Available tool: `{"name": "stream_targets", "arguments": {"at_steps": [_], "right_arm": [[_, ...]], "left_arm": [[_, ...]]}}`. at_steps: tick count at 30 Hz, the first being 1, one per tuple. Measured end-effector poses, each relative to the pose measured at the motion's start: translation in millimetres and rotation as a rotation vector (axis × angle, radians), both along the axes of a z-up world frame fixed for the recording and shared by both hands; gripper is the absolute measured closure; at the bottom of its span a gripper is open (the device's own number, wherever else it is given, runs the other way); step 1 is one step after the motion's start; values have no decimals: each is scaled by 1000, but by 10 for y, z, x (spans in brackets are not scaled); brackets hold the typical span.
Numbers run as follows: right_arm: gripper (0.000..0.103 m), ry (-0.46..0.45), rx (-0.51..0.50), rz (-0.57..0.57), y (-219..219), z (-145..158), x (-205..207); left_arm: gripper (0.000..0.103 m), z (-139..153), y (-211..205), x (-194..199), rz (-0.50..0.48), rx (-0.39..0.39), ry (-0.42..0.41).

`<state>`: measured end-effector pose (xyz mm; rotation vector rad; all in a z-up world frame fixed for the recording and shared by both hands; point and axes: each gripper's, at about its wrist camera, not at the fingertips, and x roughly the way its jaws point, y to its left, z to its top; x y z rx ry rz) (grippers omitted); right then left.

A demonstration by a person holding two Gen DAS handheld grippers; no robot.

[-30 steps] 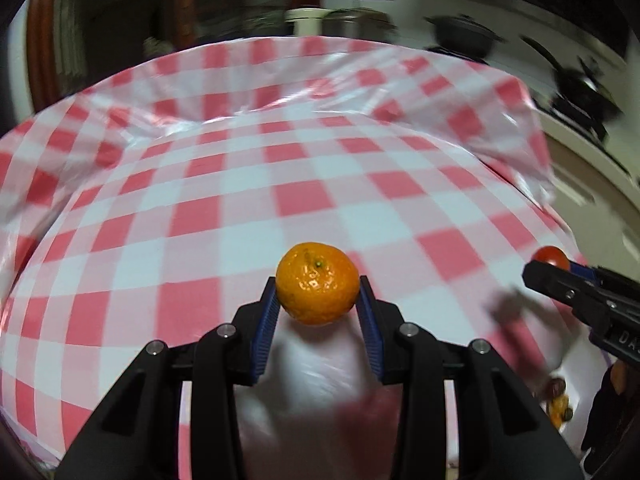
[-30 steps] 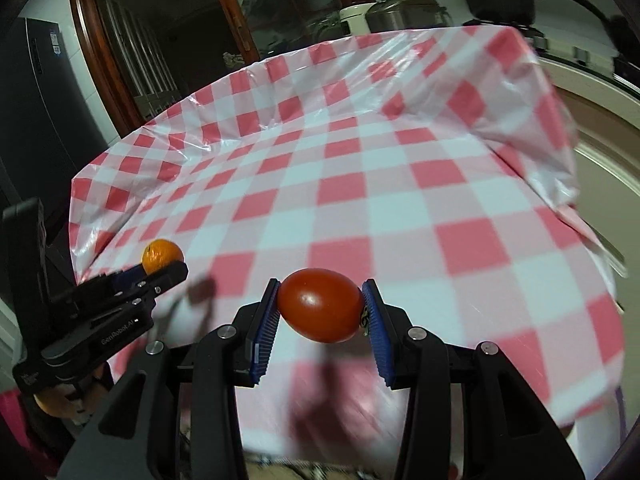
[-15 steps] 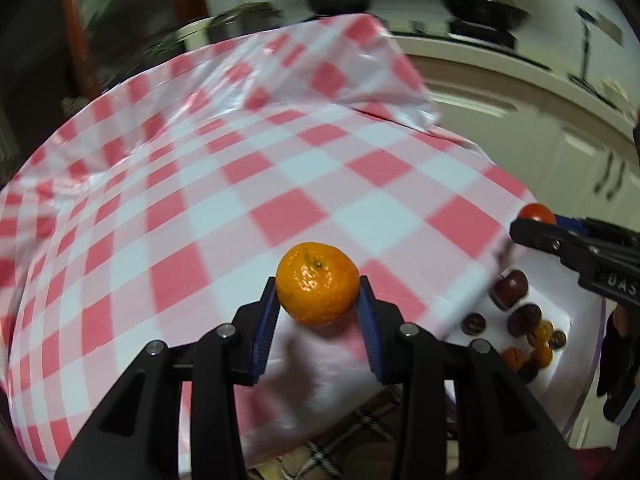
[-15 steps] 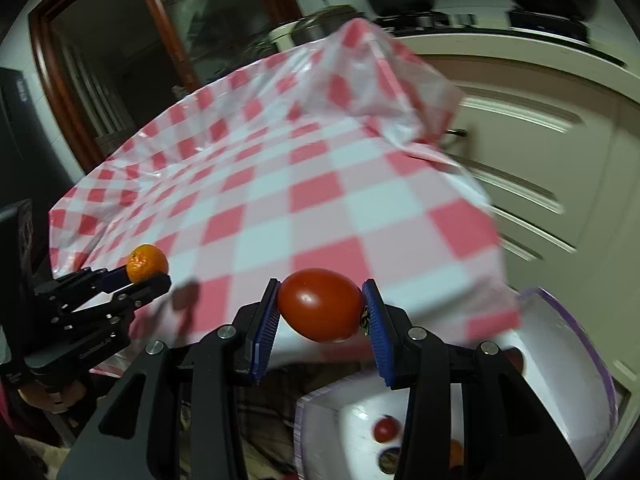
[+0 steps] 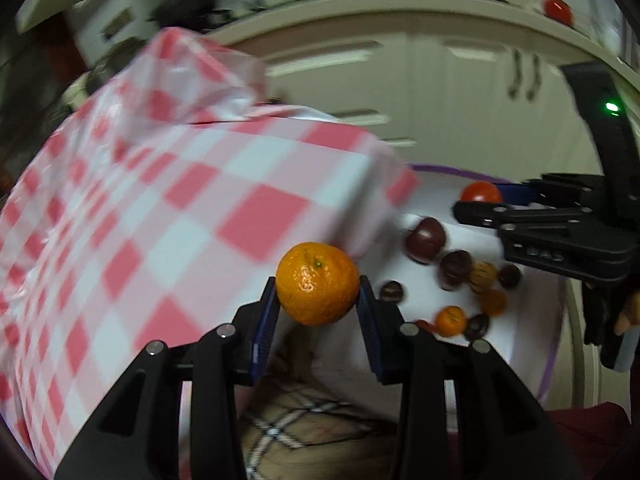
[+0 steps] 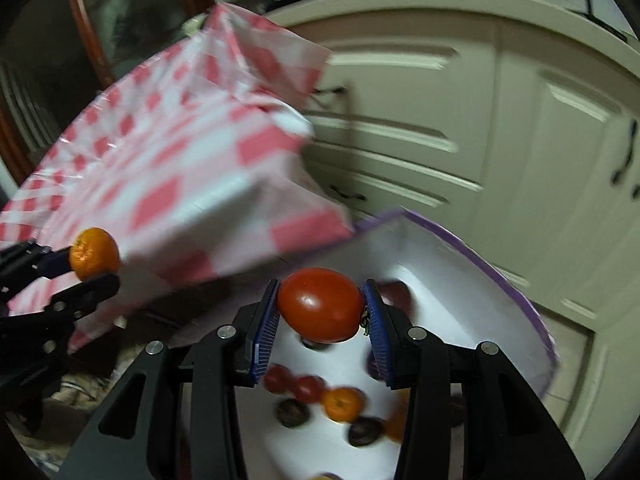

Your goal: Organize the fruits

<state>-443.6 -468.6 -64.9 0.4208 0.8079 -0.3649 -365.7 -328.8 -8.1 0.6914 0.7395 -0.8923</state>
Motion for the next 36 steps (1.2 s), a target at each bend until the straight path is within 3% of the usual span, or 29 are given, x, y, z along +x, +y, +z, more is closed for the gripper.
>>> {"name": "stream_targets", "arguments": {"at_steps": [8, 15, 20, 26, 27, 29, 30, 31, 36], "right_arm": [[61, 207, -3, -69, -189, -561, -72], [61, 346, -4, -89, -247, -940, 28], [61, 427, -19, -93, -323, -1037, 133], [60, 453, -4, -114, -367, -1125, 47], [60, 450, 1, -119, -372, -1129, 33], [50, 436, 4, -131, -378, -1103, 1], [38, 427, 1, -135, -388, -1085, -6], [32, 408, -3, -136, -384, -1043, -24], [19, 369, -28, -119, -352, -914, -26]], "left_arm": [[64, -621, -415, -303, -176, 128, 80], [64, -1149, -665, -173, -215, 198, 184], [64, -1401, -813, -121, -214, 230, 145], [63, -1447, -768, -141, -224, 218, 121], [60, -1436, -760, -150, -222, 216, 111], [49, -1386, -722, -175, -227, 201, 91], [39, -1359, -702, -184, -233, 193, 89], [30, -1330, -681, -202, -237, 186, 85], [10, -1218, -576, -285, -236, 177, 61]]}}
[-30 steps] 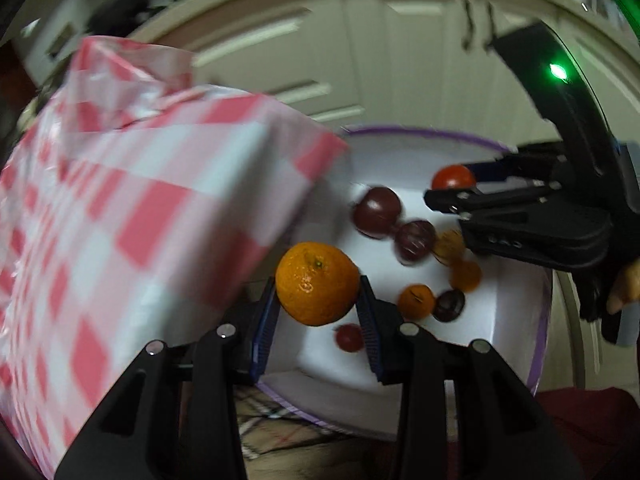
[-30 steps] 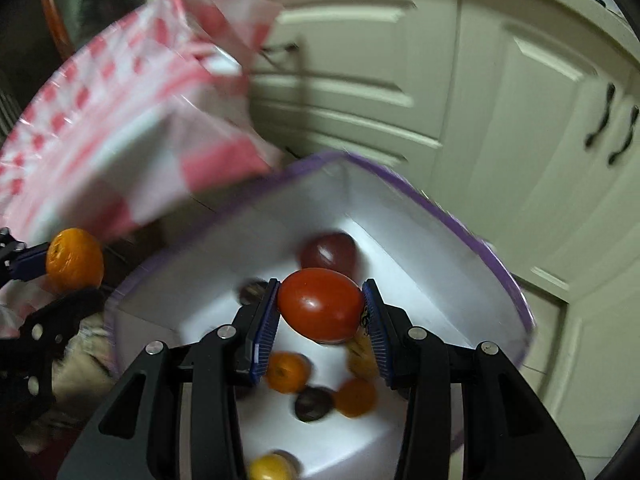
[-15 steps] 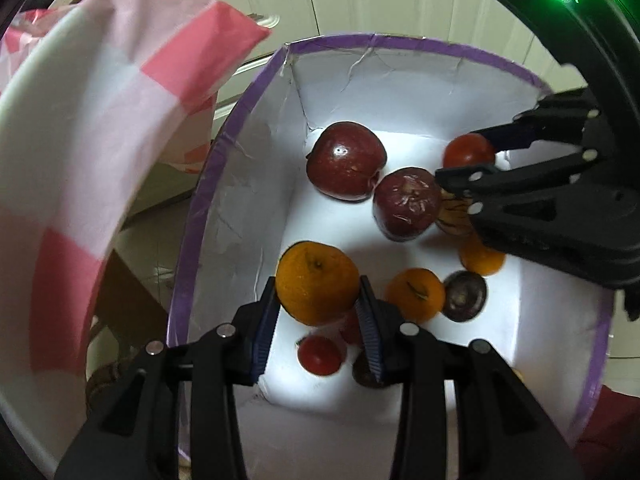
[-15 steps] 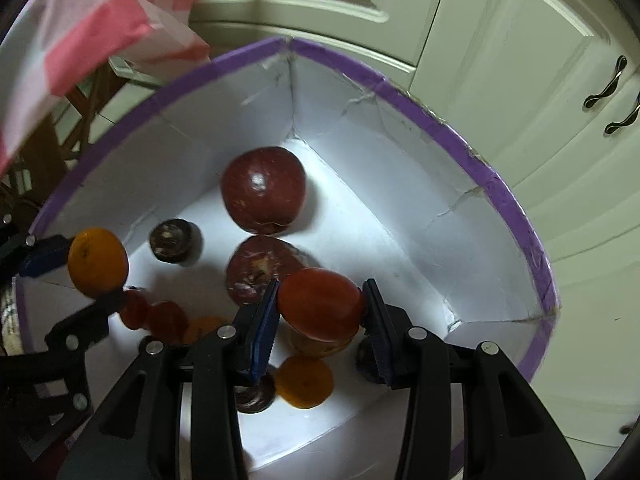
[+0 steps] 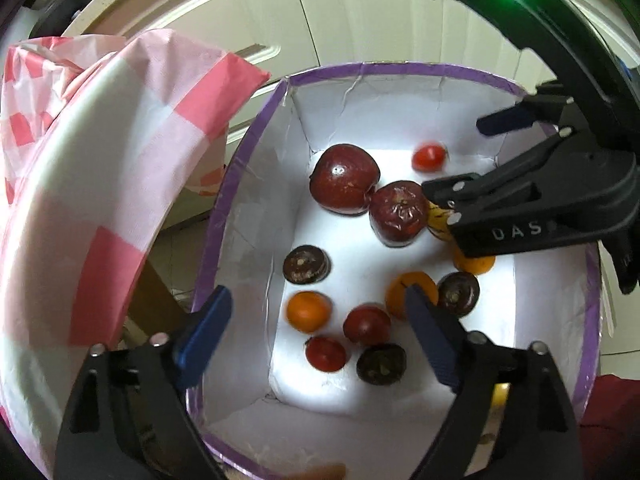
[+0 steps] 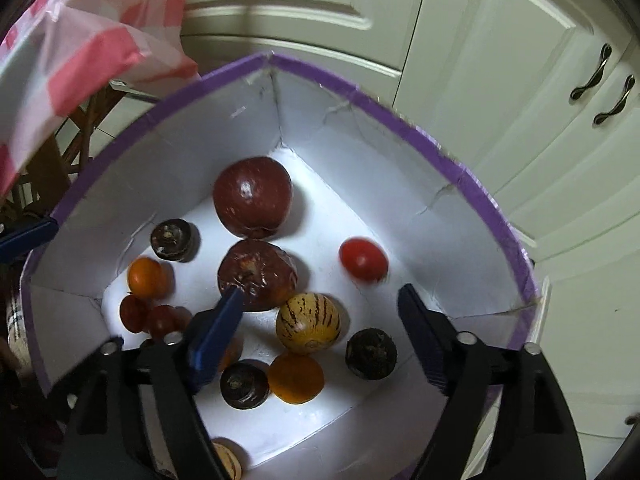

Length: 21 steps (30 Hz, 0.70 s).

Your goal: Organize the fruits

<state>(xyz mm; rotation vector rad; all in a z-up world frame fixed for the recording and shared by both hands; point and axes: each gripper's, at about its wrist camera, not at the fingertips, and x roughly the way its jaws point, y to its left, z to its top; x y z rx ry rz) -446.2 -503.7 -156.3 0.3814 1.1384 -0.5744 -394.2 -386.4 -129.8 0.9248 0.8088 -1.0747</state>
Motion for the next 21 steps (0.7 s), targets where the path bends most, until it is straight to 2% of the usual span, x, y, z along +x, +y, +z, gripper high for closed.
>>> {"name": "stream_targets", "arguments": {"at_steps": [2, 6, 11, 21], "right_arm": [[16, -11, -3, 11, 32, 45, -18], [15, -1, -17, 17, 54, 68, -53], [15, 10, -9, 18, 90, 3, -18], [15, 14, -5, 29, 131, -30, 17]], "left_arm": [[7, 24, 49, -13, 12, 2, -1], [5, 88, 125, -28, 0, 10, 93], [5, 102, 194, -102, -23, 14, 85], [5, 21, 173, -77, -1, 34, 104]]}}
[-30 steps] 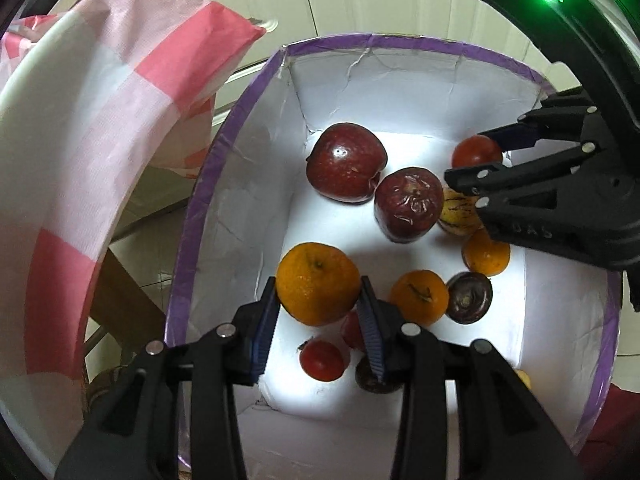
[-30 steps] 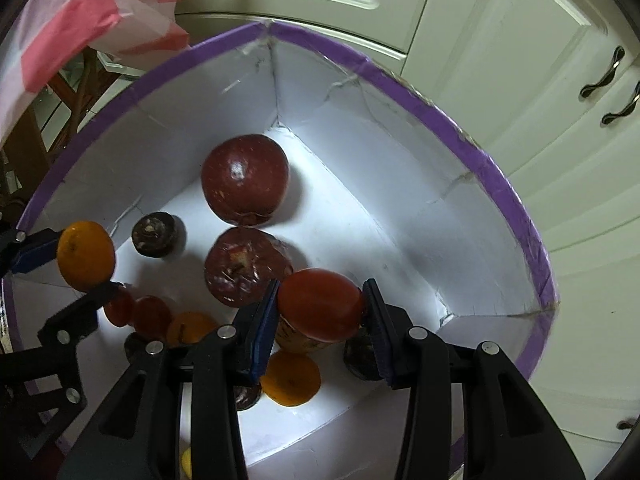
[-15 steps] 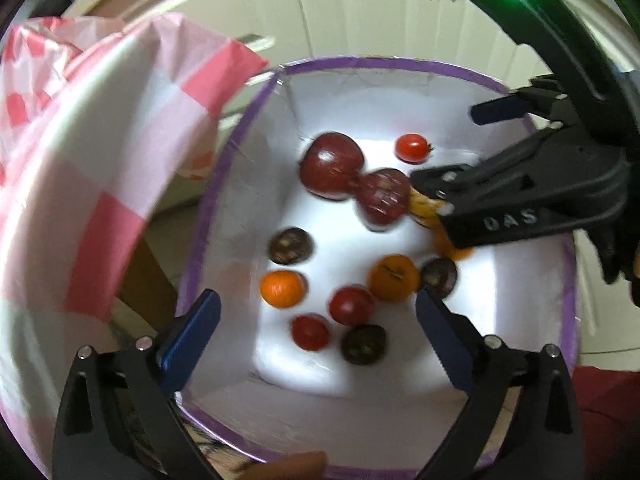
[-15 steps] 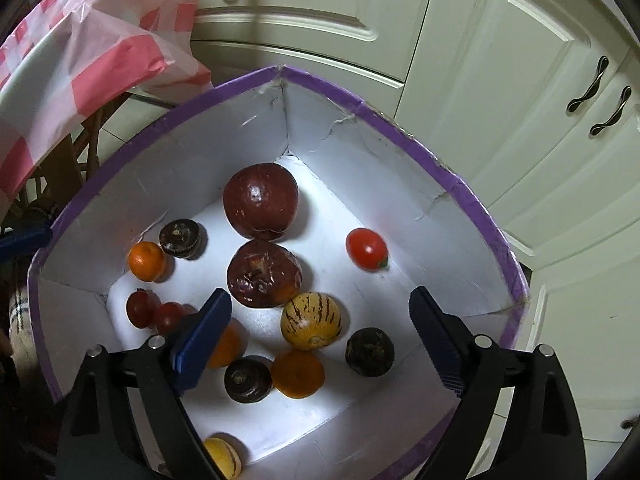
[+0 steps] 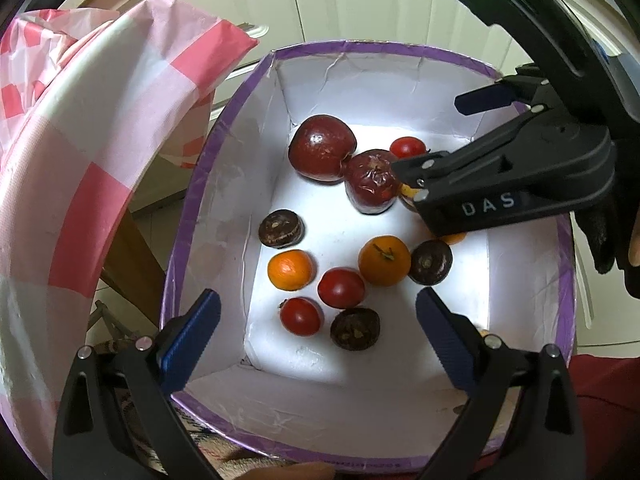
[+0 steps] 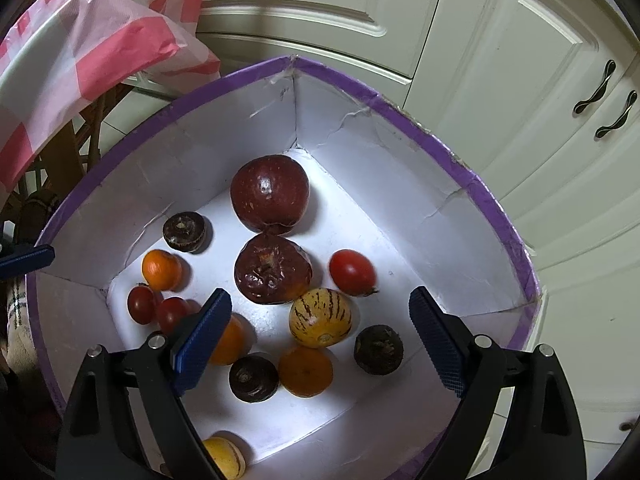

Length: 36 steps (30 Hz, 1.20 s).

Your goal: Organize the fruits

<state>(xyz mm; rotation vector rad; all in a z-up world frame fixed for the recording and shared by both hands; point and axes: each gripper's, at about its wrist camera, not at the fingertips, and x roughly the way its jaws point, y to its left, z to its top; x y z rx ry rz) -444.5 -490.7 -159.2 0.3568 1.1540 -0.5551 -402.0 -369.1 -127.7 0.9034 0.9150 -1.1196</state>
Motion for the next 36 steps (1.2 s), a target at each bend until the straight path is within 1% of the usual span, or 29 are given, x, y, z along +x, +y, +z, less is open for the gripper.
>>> {"name": "stream_targets", "arguments": {"at_steps": [36], "right_arm": [[15, 20, 23, 17, 11, -103, 105]], "left_arm": [[5, -24, 11, 37, 13, 13, 15]]}}
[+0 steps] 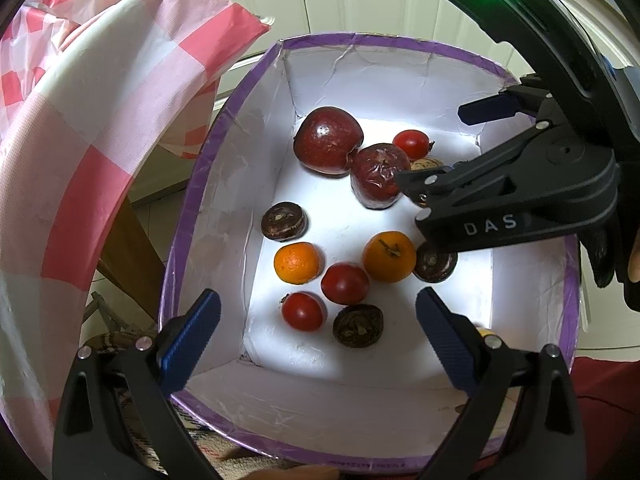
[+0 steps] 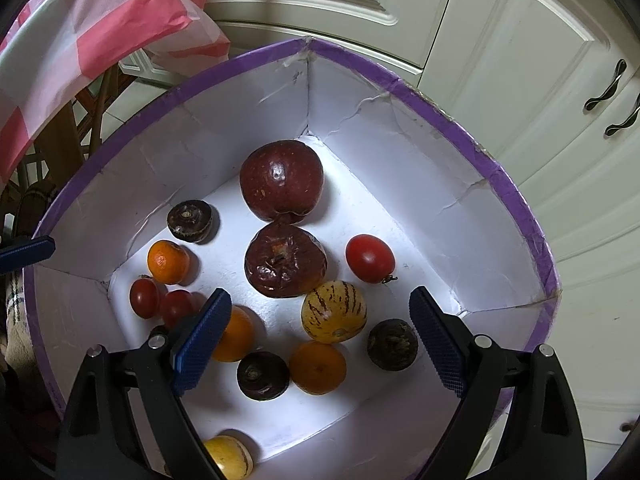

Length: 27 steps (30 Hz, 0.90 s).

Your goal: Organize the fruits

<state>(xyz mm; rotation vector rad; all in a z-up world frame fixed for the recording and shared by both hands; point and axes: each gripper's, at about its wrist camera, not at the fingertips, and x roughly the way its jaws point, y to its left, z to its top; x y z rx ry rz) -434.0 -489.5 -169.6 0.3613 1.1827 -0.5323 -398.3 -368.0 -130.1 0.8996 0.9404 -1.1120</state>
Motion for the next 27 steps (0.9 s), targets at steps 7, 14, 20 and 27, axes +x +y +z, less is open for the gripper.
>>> {"name": "stream_targets", "arguments": {"at_steps": [7, 14, 20, 27], "right_arm": [[15, 2, 5, -1, 2, -26, 8], [15, 3, 11, 2, -21, -43, 16], [15, 2, 14, 4, -26, -47, 18], [15, 2, 14, 4, -26, -48, 19]], "left_arm": [[5, -7, 17, 6, 1, 0, 2], [5, -9, 22, 6, 1, 1, 2], [5, -12, 39, 8, 7, 2, 4], [5, -27, 53, 21, 5, 3, 16]]}}
